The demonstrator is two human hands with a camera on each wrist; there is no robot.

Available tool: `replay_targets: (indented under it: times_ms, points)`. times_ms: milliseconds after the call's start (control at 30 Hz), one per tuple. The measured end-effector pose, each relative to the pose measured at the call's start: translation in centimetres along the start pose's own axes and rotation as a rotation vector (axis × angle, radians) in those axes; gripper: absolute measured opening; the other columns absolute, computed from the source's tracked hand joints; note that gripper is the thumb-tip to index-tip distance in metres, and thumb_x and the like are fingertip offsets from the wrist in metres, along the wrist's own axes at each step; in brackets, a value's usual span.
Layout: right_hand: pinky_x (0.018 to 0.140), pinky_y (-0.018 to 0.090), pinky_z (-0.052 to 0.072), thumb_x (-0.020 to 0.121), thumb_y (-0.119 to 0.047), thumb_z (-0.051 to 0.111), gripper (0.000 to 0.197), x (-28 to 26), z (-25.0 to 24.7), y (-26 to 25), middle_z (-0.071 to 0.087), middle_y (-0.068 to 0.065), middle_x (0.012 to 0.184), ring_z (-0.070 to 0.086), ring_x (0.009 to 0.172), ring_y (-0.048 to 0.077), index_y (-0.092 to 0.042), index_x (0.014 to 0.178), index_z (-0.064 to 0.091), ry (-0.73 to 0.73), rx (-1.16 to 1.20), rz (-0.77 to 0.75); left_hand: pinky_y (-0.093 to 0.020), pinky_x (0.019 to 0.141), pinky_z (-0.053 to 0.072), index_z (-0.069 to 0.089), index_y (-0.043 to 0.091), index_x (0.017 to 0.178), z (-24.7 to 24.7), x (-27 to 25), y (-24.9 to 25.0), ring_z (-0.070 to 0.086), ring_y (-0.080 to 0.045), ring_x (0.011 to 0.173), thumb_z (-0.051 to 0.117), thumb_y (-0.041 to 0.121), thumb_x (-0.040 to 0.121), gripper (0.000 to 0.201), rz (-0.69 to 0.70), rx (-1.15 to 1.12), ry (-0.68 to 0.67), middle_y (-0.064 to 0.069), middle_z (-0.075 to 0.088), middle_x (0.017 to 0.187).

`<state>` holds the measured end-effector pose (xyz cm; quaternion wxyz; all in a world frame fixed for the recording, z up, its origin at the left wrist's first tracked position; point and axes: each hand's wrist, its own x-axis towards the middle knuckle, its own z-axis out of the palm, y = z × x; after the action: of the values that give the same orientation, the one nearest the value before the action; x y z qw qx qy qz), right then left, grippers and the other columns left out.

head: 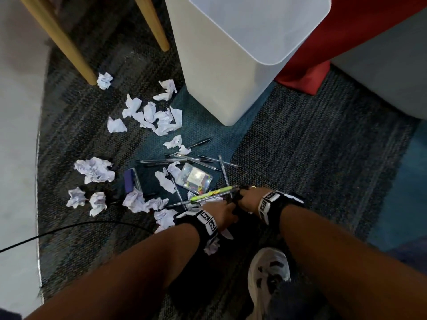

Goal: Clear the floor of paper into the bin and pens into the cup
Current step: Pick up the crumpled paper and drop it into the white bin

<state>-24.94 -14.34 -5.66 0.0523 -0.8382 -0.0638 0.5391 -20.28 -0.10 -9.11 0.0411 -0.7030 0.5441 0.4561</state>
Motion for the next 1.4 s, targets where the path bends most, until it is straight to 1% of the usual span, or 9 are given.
replay_targets:
  times_ms: [167,300,433,600,767,833,1000,1100,1400]
  points:
    - [0.086,0.037,0.049,0.093,-0.013,0.056,0.023,0.0,-0.6,0.8,0.057,0.016,0.119,0.058,0.108,0.036,-0.007,0.115,0.061,-0.028,0.146,0.036,-0.042,0.067,0.037,0.059,0.005,0.118,0.7,0.4,-0.1,0.053,-0.04,0.1,0.012,0.05,0.087,0.072,0.191,0.08,-0.013,-0.023,0.054,0.113]
    - [0.082,0.033,0.051,0.088,-0.022,0.061,0.017,-0.5,-2.8,1.5,0.067,0.013,0.107,0.063,0.102,0.033,-0.015,0.102,0.066,0.127,0.189,0.051,-0.046,0.074,0.048,0.058,0.005,0.11,-2.6,-0.9,-0.1,0.056,-0.04,0.096,0.048,0.029,0.095,0.03,0.233,0.121,-0.005,-0.021,0.053,0.111]
    - [0.08,0.029,0.049,0.088,-0.028,0.06,0.021,-1.4,-7.1,1.4,0.07,0.01,0.102,0.064,0.098,0.031,-0.016,0.101,0.071,0.282,0.273,0.047,-0.041,0.083,0.045,0.054,0.007,0.119,-7.0,-2.5,-0.9,0.056,-0.036,0.109,0.055,0.025,0.092,0.033,0.143,0.078,0.033,-0.016,0.049,0.128]
    - [0.08,0.028,0.046,0.088,-0.025,0.061,0.022,-4.5,-13.9,1.5,0.069,0.01,0.108,0.063,0.102,0.03,-0.024,0.107,0.07,0.49,0.33,0.056,-0.035,0.083,0.045,0.055,0.012,0.115,-13.3,-5.2,-3.4,0.057,-0.03,0.105,0.064,0.004,0.08,0.037,0.025,-0.046,0.176,-0.011,0.045,0.123]
    - [0.087,0.027,0.045,0.087,-0.025,0.065,0.024,-9.1,-18.0,1.6,0.069,0.007,0.11,0.061,0.104,0.025,-0.024,0.111,0.068,0.713,0.387,0.051,-0.033,0.072,0.044,0.046,0.024,0.092,-19.3,-8.6,-5.2,0.057,-0.027,0.09,0.066,0.01,0.077,0.029,-0.063,-0.023,0.358,-0.004,0.056,0.097]
    - [0.087,0.026,0.046,0.087,-0.027,0.067,0.025,-10.7,-19.3,1.3,0.07,0.003,0.108,0.062,0.102,0.021,-0.024,0.112,0.068,0.817,0.41,0.031,-0.029,0.068,0.037,0.048,0.022,0.095,-21.4,-9.9,-5.7,0.054,-0.022,0.086,0.064,0.012,0.08,0.025,-0.111,-0.012,0.423,0.0,0.056,0.09]
    - [0.075,0.021,0.042,0.083,-0.029,0.07,0.022,-13.5,-21.8,0.3,0.069,-0.003,0.093,0.061,0.087,0.014,-0.027,0.105,0.07,1.052,0.495,-0.042,-0.028,0.064,0.032,0.047,0.023,0.099,-26.8,-13.3,-6.7,0.056,-0.029,0.081,0.067,0.028,0.083,0.026,-0.214,-0.014,0.607,-0.002,0.053,0.083]
    - [0.079,0.021,0.045,0.081,-0.027,0.073,0.021,-15.0,-23.0,0.5,0.064,-0.008,0.083,0.061,0.082,0.011,-0.025,0.102,0.071,1.208,0.567,-0.057,-0.028,0.062,0.031,0.048,0.022,0.098,-29.6,-14.8,-6.7,0.054,-0.025,0.077,0.07,0.034,0.082,0.03,-0.224,-0.042,0.741,0.0,0.056,0.083]
    - [0.079,0.018,0.048,0.079,-0.019,0.074,0.016,-16.4,-24.7,3.3,0.065,-0.008,0.093,0.064,0.078,0.011,-0.026,0.093,0.072,1.574,0.752,0.041,-0.036,0.072,0.049,0.053,0.021,0.097,-33.9,-17.0,-4.9,0.059,-0.024,0.081,0.067,0.037,0.085,0.024,-0.175,-0.225,1.051,-0.002,0.064,0.086]
